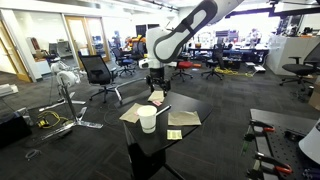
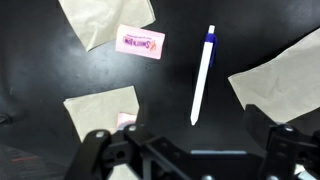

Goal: Remove the pen out of the cup and put it on the table

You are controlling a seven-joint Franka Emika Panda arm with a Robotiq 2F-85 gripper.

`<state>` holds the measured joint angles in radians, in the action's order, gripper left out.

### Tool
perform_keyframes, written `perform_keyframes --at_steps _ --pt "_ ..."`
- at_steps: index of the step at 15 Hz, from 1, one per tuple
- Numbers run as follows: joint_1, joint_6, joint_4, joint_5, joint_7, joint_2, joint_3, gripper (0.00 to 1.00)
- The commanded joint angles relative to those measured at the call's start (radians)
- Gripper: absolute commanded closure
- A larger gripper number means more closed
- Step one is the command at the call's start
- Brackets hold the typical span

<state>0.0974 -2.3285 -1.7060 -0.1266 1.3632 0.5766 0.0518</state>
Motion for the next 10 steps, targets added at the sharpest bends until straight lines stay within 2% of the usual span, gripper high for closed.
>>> perform_keyframes --at_steps 1,6,10 --pt "-0.016 -0.003 -0.036 -0.016 -0.082 -0.102 -0.012 0.0" --pt "-0.014 0.021 -0.05 -0.006 -0.146 -0.223 -0.01 0.0" --pt "-0.006 0.061 -0.057 0.025 -0.122 -0.297 0.003 0.0"
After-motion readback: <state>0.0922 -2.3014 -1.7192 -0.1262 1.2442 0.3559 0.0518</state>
